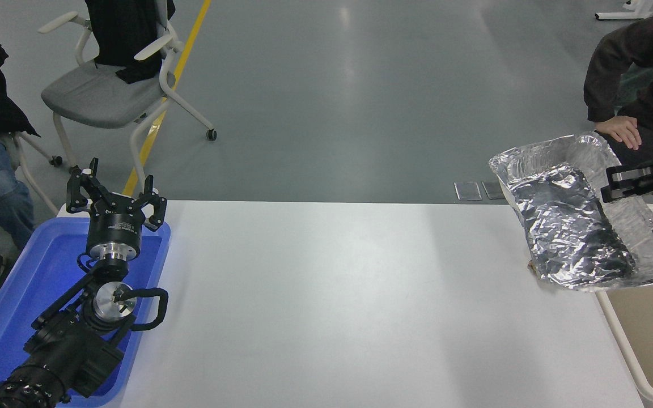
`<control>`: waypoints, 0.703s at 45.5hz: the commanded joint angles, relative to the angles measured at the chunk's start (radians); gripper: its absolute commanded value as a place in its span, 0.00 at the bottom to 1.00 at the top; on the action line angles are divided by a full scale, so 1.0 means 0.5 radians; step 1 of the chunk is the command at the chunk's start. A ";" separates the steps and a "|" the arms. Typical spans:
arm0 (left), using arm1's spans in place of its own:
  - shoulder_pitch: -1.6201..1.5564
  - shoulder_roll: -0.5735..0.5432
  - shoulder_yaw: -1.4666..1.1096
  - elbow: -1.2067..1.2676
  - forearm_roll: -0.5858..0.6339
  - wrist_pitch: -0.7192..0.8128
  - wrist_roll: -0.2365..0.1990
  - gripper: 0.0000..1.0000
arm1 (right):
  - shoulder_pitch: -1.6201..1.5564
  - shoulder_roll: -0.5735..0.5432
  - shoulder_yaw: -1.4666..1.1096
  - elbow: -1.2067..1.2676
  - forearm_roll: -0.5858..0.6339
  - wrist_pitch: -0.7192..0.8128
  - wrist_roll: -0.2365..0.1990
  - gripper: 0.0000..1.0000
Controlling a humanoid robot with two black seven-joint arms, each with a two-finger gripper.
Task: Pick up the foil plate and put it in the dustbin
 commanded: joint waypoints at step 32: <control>-0.002 -0.002 0.000 0.000 0.000 0.000 -0.003 0.99 | -2.183 -0.352 0.831 -1.771 -0.481 -0.691 0.007 0.00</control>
